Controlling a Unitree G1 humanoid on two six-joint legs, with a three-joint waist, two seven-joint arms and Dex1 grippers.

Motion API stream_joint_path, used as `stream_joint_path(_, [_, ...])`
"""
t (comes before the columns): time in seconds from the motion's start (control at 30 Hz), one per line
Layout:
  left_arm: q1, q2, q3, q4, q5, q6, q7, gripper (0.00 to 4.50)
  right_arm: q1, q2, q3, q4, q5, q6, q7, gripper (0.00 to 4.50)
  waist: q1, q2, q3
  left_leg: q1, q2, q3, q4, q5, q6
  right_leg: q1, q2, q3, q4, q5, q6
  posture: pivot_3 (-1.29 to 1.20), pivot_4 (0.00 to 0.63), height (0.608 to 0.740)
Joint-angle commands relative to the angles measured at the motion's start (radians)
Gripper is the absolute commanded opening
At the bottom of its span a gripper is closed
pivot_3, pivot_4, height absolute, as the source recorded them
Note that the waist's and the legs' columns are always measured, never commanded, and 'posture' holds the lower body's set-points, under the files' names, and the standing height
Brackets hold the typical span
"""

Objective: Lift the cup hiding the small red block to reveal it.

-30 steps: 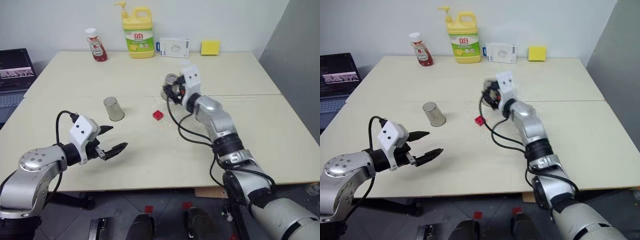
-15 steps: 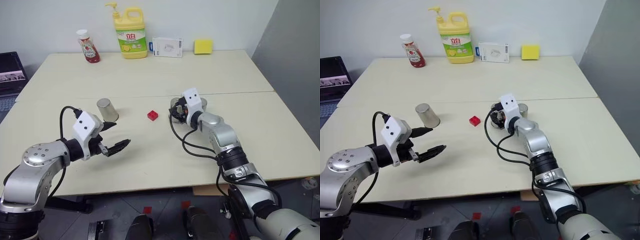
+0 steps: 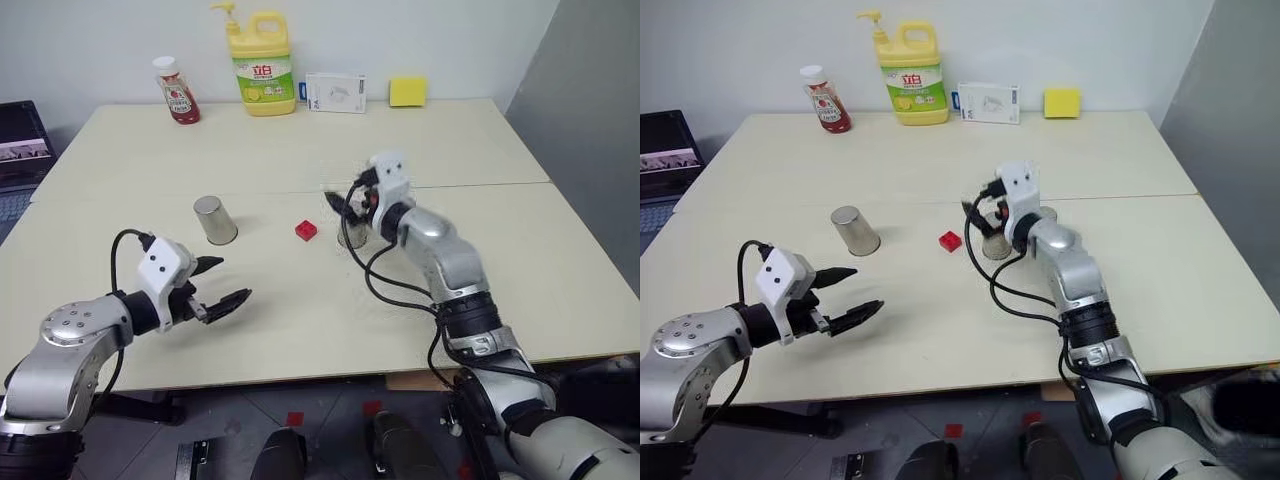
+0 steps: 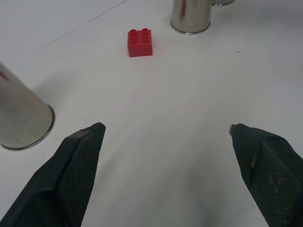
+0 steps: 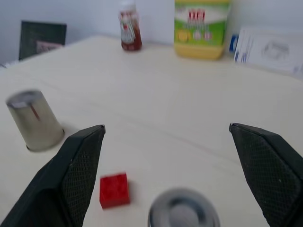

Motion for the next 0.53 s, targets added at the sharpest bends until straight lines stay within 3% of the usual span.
stream_joint_path(0.03, [0.019, 0.032, 0.064, -0.033, -0.005, 0.012, 0.007, 4.50, 0.094, -0.089, -0.046, -0.268, 0.074, 0.062, 0.056, 4.47, 0.006, 0.000, 0.000, 0.000, 0.001, -0.001, 0.000, 0.000, 0.000, 0.000, -0.001, -0.001, 0.000, 0.000, 0.000, 0.00, 0.150, 0.740])
stream_joint_path(0.13, [0.035, 0.080, 0.079, -0.036, 0.012, 0.042, 0.002, 4.50, 0.253, -0.253, -0.090, -0.507, 0.207, 0.169, 0.198, 4.47, 0.022, 0.000, 0.000, -0.002, -0.001, -0.002, 0.000, 0.000, 0.000, 0.000, -0.004, -0.002, -0.001, 0.000, 0.000, 0.00, 0.150, 0.740])
stream_joint_path(0.27, [0.041, 0.122, 0.083, -0.029, 0.018, 0.037, -0.022, 4.50, 0.470, -0.475, -0.172, -0.646, 0.296, 0.177, 0.358, 4.47, 0.033, 0.001, 0.000, -0.003, -0.004, -0.003, 0.000, 0.000, 0.000, 0.001, -0.007, -0.004, -0.002, -0.001, 0.001, 0.00, 0.150, 0.740])
stream_joint_path(0.53, [0.025, 0.097, 0.108, 0.006, -0.017, 0.038, -0.033, 4.50, 0.705, -0.648, -0.315, -0.702, 0.402, 0.177, 0.449, 4.47, 0.027, 0.000, 0.000, 0.004, -0.002, 0.003, 0.001, 0.000, 0.000, 0.003, 0.000, 0.000, 0.000, -0.003, 0.005, 0.00, 0.150, 0.740])
